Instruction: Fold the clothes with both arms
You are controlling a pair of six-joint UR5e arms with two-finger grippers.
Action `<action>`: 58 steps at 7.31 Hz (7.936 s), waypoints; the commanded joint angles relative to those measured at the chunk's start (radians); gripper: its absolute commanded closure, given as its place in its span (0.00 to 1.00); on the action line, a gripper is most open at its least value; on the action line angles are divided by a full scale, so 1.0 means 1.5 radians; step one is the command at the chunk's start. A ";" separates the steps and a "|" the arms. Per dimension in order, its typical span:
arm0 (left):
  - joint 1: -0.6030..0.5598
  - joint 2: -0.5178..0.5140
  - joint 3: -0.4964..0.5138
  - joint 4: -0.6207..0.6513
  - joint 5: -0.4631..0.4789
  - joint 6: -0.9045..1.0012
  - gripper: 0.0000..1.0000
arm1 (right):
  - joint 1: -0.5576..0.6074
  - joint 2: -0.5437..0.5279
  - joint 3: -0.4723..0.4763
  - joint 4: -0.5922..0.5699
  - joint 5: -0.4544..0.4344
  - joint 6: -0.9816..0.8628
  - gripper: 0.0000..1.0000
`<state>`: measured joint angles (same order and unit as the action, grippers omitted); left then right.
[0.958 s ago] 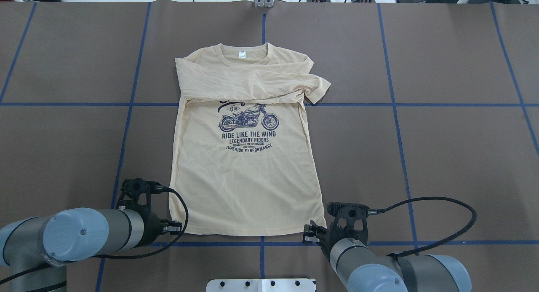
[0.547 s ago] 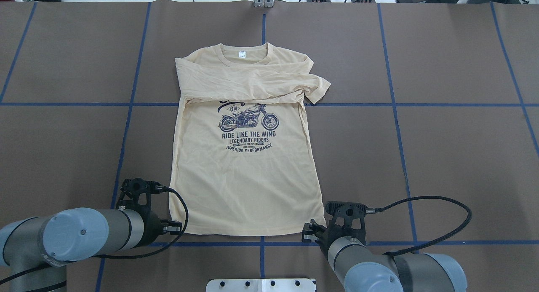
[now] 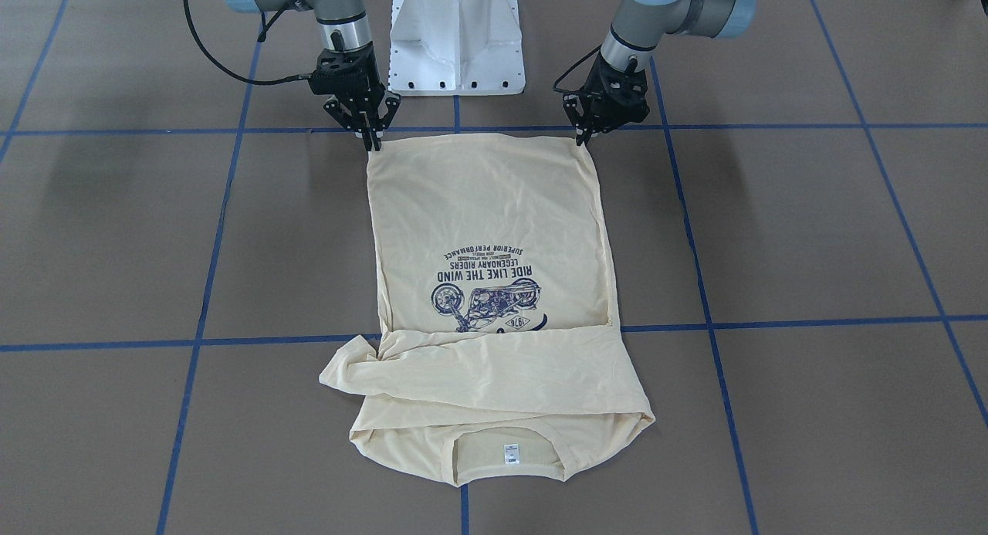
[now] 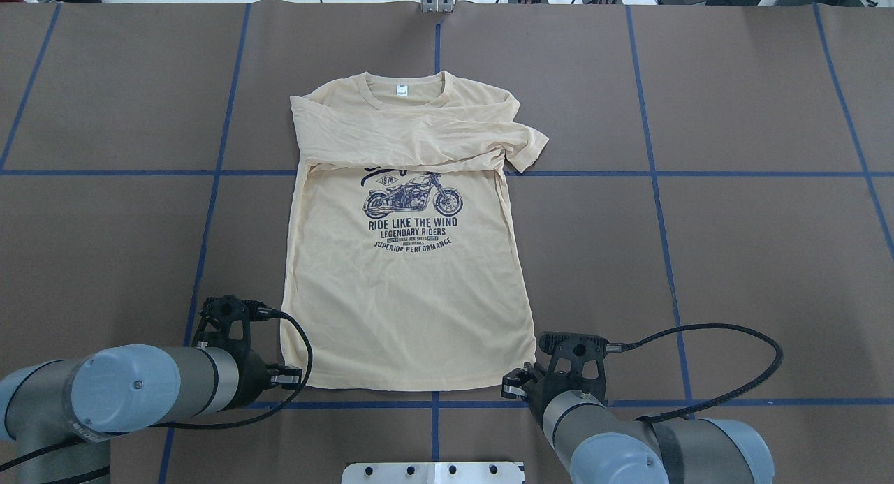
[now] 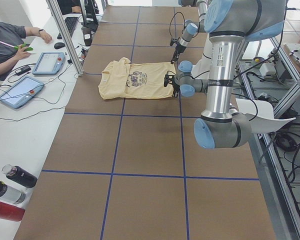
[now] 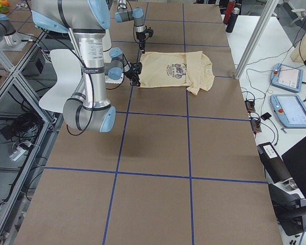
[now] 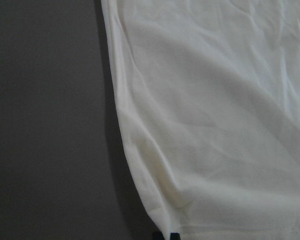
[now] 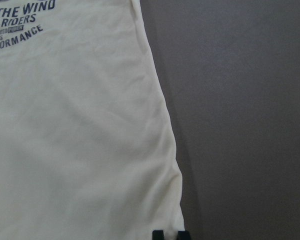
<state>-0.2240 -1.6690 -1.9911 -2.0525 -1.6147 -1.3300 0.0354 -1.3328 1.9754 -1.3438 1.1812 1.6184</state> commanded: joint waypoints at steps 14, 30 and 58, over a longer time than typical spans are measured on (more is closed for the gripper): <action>0.006 -0.012 -0.295 0.223 -0.078 -0.030 1.00 | 0.048 -0.023 0.320 -0.245 0.109 -0.002 1.00; -0.218 -0.217 0.132 0.157 0.017 0.070 1.00 | 0.319 0.254 -0.170 -0.134 0.149 -0.127 1.00; -0.107 -0.052 0.099 -0.127 -0.044 0.055 1.00 | 0.443 0.116 -0.069 -0.038 0.361 -0.304 0.00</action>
<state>-0.3422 -1.7493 -1.8429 -2.2479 -1.6755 -1.2597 0.7010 -1.1580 1.8720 -1.4005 1.7232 1.1622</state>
